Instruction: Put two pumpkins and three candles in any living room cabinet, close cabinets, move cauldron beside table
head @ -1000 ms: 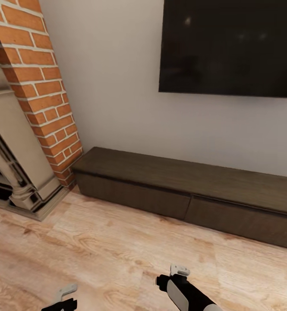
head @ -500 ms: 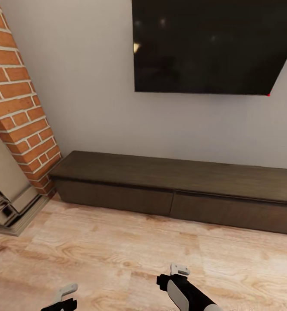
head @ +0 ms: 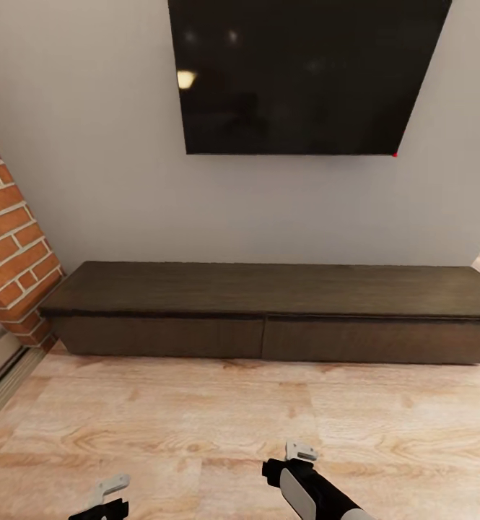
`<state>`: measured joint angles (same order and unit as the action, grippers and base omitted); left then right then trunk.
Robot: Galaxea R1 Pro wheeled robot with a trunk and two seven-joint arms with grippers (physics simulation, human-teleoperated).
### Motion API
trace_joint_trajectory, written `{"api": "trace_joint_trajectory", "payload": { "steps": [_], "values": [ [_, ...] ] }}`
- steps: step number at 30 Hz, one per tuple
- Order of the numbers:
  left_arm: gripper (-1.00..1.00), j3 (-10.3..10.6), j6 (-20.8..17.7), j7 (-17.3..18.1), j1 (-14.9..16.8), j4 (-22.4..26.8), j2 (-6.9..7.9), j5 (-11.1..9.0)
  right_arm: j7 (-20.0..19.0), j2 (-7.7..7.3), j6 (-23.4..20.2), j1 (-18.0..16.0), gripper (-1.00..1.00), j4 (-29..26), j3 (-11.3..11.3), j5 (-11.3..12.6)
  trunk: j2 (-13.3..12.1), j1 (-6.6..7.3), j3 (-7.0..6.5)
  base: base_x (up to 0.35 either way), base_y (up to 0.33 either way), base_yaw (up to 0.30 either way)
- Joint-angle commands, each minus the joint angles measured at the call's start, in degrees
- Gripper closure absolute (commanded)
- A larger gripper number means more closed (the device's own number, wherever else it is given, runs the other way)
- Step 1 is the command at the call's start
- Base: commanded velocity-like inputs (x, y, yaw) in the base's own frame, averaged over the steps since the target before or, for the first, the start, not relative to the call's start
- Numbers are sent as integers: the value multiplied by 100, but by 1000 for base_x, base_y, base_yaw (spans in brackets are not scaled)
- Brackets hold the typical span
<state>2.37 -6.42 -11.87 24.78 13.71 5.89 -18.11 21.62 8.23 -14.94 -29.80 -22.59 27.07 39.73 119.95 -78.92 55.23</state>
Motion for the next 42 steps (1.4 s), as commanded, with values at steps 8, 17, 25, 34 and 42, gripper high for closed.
{"api": "trace_joint_trajectory", "payload": {
  "steps": [8, 17, 25, 34, 42],
  "values": [
    [-100, 0, 0, 0, 0, 0, -6, 0, 0, 3, 11, 1, -100, -2, 6, -2, 0, 0, 0, 84, 178, -277],
    [-100, 0, 0, 0, 0, 0, 0, 0, 0, 14, 365, -1, -100, 0, 25, -2, 0, 0, 0, 34, 246, -278],
    [-100, 0, 0, 0, 0, 0, -18, 0, 0, 46, 378, 1, -100, 0, 26, -9, 0, 0, 8, -41, 166, -117],
    [-100, 0, 0, 0, 0, 0, -18, 0, 0, 49, 378, 1, -100, 0, 26, -9, 0, 0, 48, -159, 5, 199],
    [-100, -1, 0, 0, 0, 0, -3, 0, -1, 47, 378, 1, -100, 0, 28, -2, 0, 0, 90, -73, 46, 238]
  ]
}}
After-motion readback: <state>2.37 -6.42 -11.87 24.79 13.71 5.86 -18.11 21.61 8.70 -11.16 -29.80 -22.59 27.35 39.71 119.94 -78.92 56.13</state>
